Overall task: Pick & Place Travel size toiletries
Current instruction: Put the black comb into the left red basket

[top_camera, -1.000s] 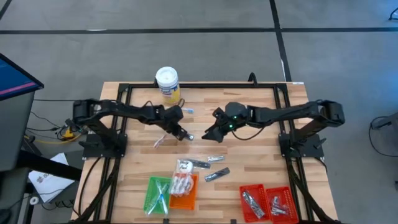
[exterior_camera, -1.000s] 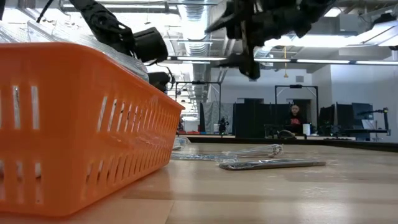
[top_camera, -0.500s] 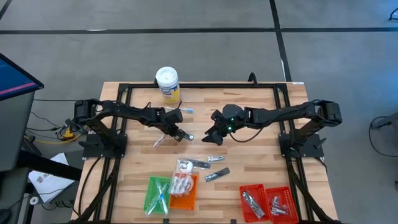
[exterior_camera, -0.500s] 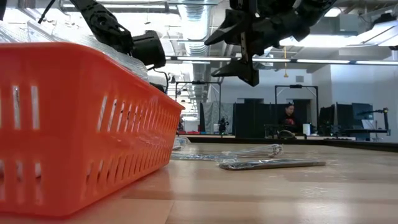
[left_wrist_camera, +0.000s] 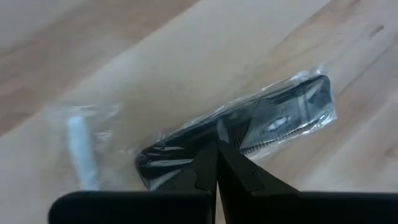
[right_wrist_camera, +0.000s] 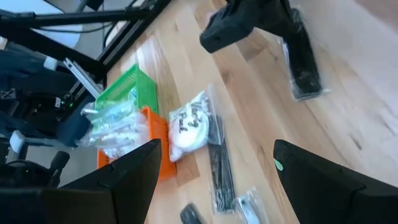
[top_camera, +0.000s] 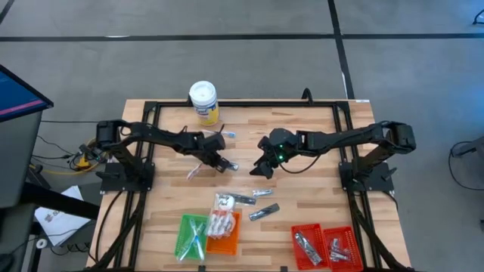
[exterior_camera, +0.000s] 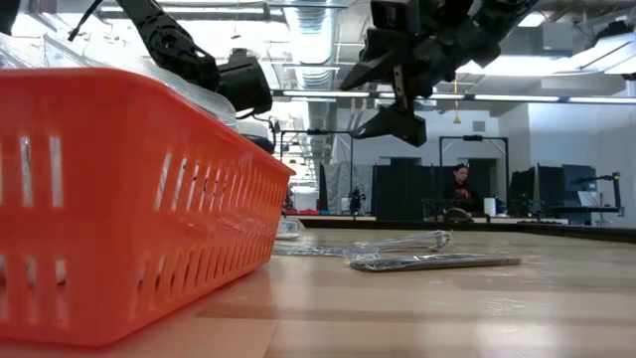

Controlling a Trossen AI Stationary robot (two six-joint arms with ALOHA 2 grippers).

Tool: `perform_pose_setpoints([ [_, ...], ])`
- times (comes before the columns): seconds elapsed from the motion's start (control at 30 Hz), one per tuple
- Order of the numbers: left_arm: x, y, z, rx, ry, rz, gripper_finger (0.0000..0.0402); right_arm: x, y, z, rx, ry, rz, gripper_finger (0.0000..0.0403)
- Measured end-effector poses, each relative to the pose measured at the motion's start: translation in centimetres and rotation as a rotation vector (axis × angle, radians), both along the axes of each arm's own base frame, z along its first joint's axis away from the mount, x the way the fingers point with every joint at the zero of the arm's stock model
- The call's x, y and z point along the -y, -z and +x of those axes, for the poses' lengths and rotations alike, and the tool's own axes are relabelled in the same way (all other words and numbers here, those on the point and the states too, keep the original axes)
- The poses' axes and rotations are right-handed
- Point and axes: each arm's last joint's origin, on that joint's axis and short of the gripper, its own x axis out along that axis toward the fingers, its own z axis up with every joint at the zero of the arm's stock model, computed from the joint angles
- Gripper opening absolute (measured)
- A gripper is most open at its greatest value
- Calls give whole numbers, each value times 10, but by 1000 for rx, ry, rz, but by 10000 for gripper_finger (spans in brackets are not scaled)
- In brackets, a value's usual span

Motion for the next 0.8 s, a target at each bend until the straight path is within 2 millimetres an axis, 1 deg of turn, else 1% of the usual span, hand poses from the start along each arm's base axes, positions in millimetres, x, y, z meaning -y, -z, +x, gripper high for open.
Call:
perform_pose_setpoints([
  [0.17,6,-1,5,61,-15,-45,0,-1,4,-3,-53,-4,7,302],
  [0.37,15,-2,11,115,-33,-92,0,-1,6,-5,-68,-38,-7,302],
  [0.63,32,-6,18,176,26,-98,0,-2,6,-5,-71,-63,13,302],
  [0.8,39,-8,21,208,58,-84,0,-2,7,-7,-93,-66,18,302],
])
